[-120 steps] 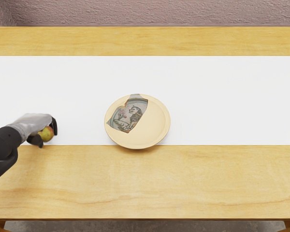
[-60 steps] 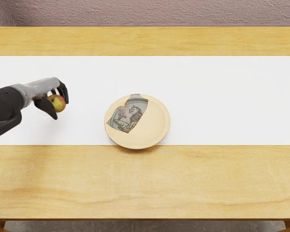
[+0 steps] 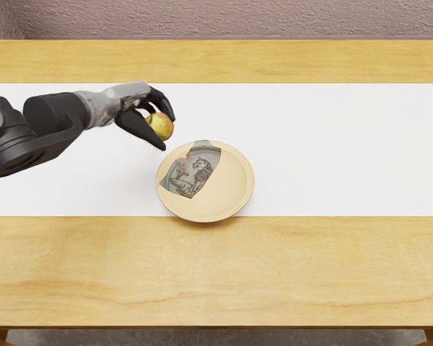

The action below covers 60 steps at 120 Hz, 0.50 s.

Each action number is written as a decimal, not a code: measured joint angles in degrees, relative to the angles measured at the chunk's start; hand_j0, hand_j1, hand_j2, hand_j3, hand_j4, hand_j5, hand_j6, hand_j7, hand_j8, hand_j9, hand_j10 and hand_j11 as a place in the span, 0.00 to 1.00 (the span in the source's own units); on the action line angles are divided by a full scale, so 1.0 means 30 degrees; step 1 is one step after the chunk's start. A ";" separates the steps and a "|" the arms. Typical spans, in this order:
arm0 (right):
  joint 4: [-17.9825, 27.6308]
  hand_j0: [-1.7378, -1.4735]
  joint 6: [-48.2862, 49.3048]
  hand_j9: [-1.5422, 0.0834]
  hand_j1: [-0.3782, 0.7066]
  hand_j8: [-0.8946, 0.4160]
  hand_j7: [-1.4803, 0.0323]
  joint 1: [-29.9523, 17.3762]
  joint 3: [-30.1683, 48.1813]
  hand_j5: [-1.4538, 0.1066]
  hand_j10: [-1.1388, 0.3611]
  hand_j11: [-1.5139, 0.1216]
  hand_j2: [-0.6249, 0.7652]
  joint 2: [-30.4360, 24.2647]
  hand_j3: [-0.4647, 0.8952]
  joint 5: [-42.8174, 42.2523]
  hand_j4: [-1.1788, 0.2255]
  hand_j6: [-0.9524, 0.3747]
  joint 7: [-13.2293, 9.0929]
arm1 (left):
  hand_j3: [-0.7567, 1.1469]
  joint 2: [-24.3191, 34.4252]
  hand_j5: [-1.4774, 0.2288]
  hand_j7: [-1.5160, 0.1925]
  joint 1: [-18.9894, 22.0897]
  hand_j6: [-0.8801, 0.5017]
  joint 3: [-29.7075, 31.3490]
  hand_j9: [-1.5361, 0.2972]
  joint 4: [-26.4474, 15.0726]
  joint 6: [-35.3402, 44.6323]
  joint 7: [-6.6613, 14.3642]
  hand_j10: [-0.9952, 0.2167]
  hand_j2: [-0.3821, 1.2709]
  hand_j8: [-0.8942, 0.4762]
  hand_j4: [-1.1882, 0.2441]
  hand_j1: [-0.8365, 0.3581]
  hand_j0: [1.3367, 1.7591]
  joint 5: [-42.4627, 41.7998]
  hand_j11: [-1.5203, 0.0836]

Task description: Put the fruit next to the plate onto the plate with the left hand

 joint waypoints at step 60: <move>0.0000 0.30 0.0000 0.94 0.04 0.67 0.97 -0.0006 0.0000 0.92 0.75 0.92 0.45 0.0000 0.34 0.0000 0.83 0.71 0.0000 | 0.40 -0.4337 0.25 0.28 -0.3638 0.38 0.6363 0.27 0.1242 -0.2465 -0.0003 0.19 0.48 0.39 0.38 0.40 0.75 0.5848 0.29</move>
